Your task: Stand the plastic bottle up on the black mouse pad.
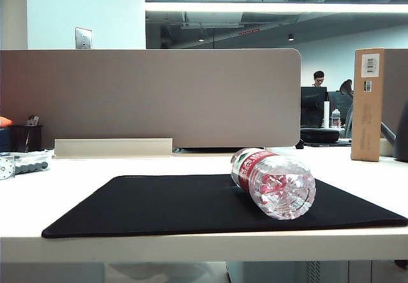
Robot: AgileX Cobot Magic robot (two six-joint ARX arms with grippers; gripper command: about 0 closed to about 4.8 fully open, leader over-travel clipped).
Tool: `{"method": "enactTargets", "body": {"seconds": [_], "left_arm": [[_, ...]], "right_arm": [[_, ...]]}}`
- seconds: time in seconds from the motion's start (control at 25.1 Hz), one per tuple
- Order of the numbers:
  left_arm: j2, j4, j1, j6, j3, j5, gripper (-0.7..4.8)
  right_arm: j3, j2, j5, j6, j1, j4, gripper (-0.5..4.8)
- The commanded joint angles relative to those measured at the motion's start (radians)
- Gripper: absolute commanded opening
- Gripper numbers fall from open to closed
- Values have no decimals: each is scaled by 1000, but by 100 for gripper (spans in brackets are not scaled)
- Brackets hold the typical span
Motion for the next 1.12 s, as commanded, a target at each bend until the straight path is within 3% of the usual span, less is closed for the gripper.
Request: {"method": "enactTargets", "body": {"seconds": [0.04, 0.32, 0.48, 0.56, 0.68, 0.72, 0.88, 1.12], "left_arm": [[0, 13, -35, 0, 3, 0, -1], [0, 13, -139, 0, 2, -2, -1], [8, 13, -285, 0, 3, 2, -1], [61, 14, -355, 0, 3, 0, -1], [183, 13, -481, 0, 3, -2, -1], [250, 13, -552, 0, 3, 0, -1], [330, -4, -679, 0, 3, 9, -1], [266, -10, -679, 0, 3, 0, -1]], "right_arm": [[-5, 0, 0, 2, 0, 13, -1], [-5, 0, 0, 3, 0, 13, -1], [-5, 0, -7, 11, 0, 13, -1], [-5, 0, -7, 97, 0, 13, -1], [-5, -1, -8, 343, 0, 13, -1], [-4, -1, -48, 475, 0, 16, -1], [17, 0, -328, 680, 5, 137, -3], [283, 179, -386, 643, 5, 11, -3]]}}
